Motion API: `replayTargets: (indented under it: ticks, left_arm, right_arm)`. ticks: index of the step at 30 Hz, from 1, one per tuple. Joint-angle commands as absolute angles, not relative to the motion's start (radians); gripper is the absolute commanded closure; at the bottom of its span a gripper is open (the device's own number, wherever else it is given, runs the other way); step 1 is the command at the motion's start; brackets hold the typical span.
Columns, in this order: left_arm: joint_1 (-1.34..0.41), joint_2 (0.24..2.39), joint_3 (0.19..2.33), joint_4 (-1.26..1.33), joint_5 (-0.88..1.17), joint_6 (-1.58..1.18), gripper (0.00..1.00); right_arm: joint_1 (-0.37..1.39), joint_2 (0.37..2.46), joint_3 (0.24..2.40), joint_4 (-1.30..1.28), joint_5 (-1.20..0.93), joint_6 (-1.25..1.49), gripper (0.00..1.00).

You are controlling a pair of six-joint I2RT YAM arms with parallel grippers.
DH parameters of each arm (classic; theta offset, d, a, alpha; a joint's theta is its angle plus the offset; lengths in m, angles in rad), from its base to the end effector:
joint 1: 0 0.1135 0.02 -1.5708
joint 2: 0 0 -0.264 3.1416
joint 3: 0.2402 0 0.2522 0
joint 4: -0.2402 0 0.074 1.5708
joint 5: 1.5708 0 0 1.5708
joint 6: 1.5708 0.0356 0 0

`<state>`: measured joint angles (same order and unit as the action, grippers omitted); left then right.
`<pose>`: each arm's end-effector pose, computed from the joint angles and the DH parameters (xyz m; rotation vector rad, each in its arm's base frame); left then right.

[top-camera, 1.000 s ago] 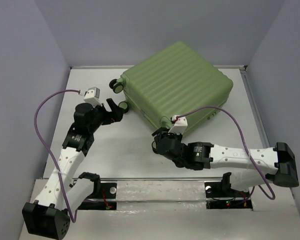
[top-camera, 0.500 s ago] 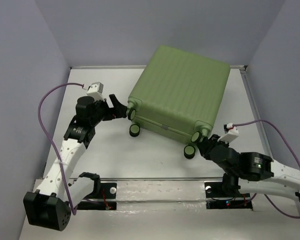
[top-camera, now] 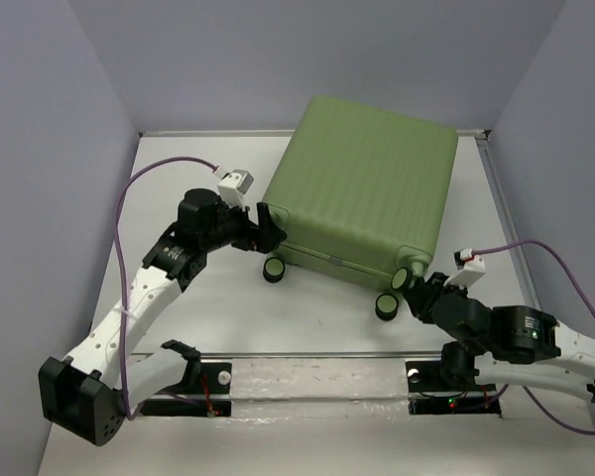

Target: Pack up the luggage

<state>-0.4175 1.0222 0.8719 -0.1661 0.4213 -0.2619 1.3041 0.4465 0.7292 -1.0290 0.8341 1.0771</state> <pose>0.2086 -0.1085 0.3283 0.4477 1.8987 -0.8542 0.0445 0.0628 0.2870 0.1619 2.0749 0.4938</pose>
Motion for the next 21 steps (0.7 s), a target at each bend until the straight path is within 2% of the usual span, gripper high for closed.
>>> replayTargets:
  ticks: [1,5,12,18,21]
  left_arm:
    - [-0.430,0.954,0.871,-0.233,0.330,-0.241,0.03]
    - [-0.430,0.934,0.865,-0.268,0.232,-0.235,0.04]
    - [-0.431,0.939,0.838,-0.259,0.259,-0.241,0.11]
    - [-0.433,0.960,0.828,-0.236,0.311,-0.244,0.21]
    - [-0.433,0.963,0.822,-0.204,0.313,-0.258,0.51]
  right_arm:
    - [1.318,0.445,0.785,-0.993,0.885,1.042,0.93]
    - [1.318,0.478,0.795,-0.986,0.882,1.035,0.93]
    - [1.318,0.575,0.805,-0.962,0.890,1.025,0.93]
    - [1.318,0.571,0.805,-0.940,0.908,0.999,0.93]
    - [1.318,0.578,0.798,-0.896,0.896,0.945,0.93]
